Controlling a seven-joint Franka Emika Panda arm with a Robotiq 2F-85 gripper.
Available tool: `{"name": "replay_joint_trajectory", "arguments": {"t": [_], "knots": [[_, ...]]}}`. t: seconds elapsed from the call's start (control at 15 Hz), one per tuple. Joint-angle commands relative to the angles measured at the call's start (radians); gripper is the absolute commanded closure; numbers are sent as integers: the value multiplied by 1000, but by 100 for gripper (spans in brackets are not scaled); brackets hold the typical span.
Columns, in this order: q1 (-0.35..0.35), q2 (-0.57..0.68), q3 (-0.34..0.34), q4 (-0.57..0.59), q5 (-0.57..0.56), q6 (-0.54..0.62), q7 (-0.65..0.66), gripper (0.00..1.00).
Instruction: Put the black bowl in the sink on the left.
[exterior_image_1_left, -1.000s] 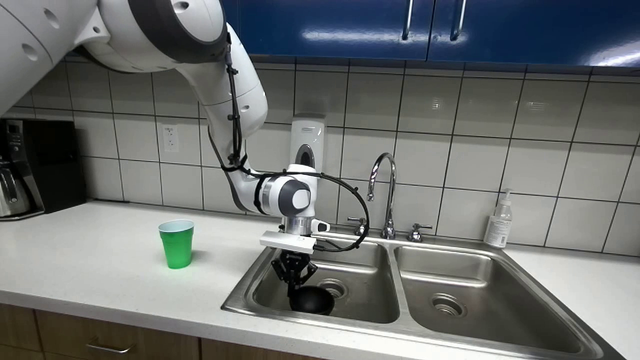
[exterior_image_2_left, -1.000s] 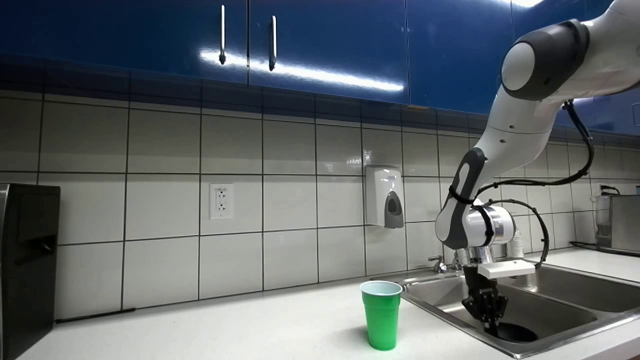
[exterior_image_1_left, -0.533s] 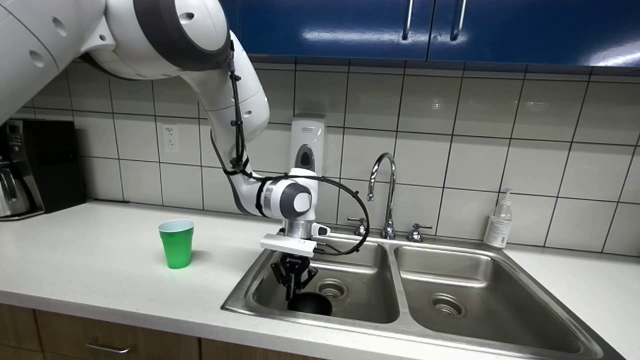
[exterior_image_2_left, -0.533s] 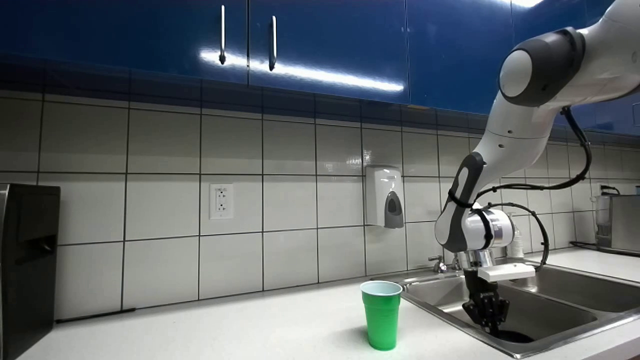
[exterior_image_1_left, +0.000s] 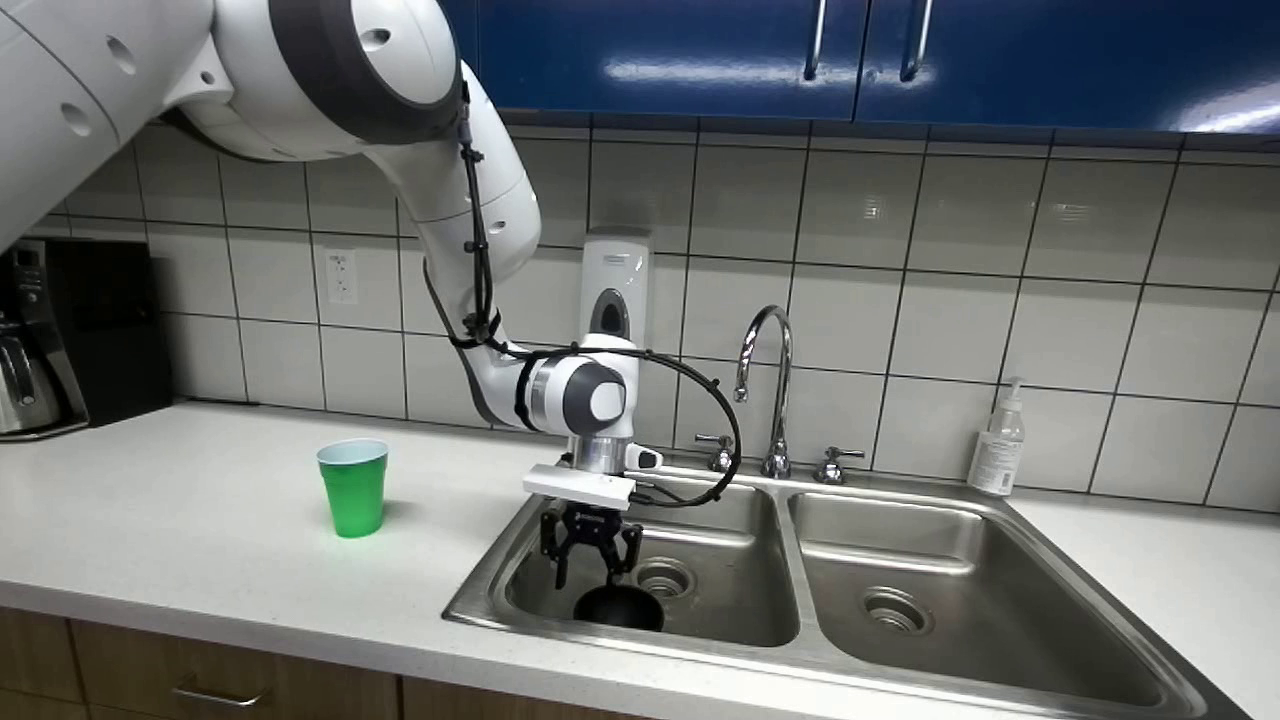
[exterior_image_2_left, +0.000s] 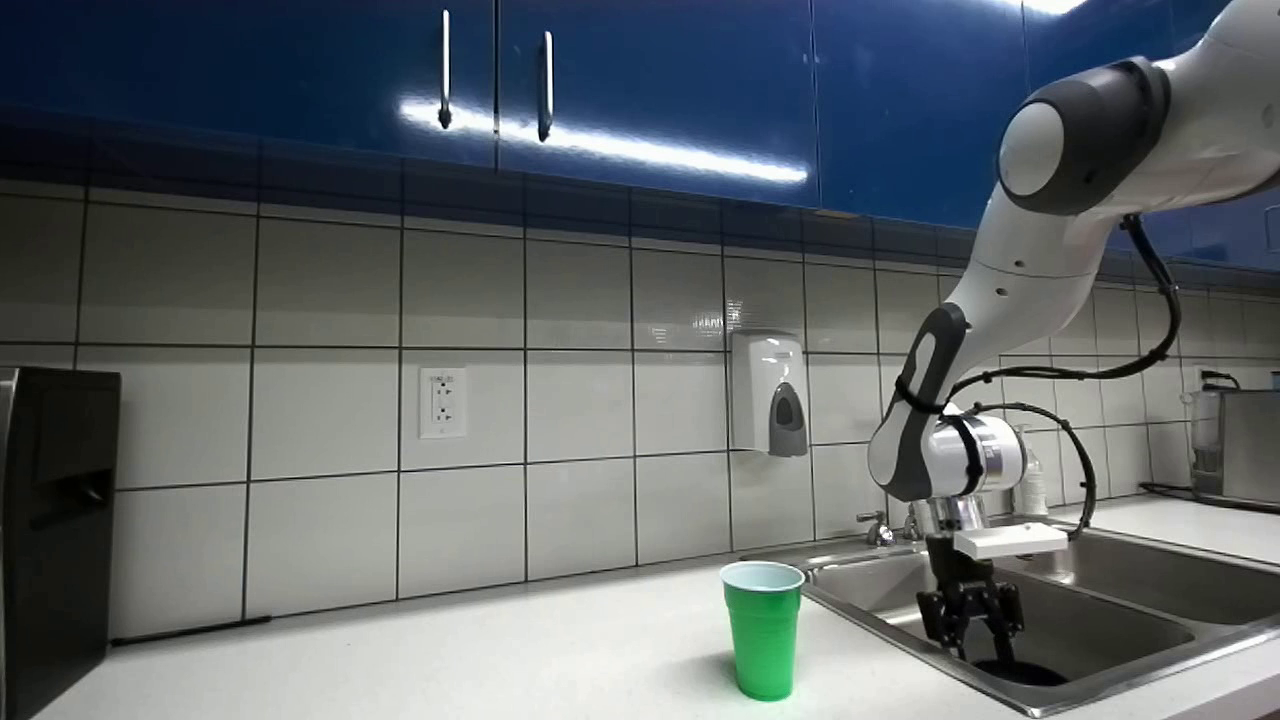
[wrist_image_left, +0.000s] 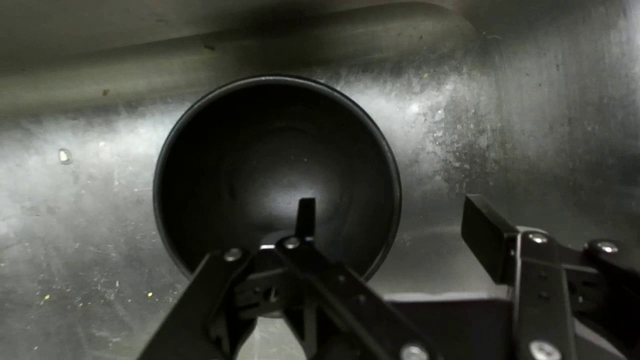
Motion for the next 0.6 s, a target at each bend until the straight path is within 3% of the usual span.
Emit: {"name": "replay_joint_trajectory", "arguments": {"t": [0.0, 0.53], "knots": [[-24, 3, 19, 33, 13, -37, 14, 0], [-21, -35, 20, 29, 10, -7, 10, 0]]}}
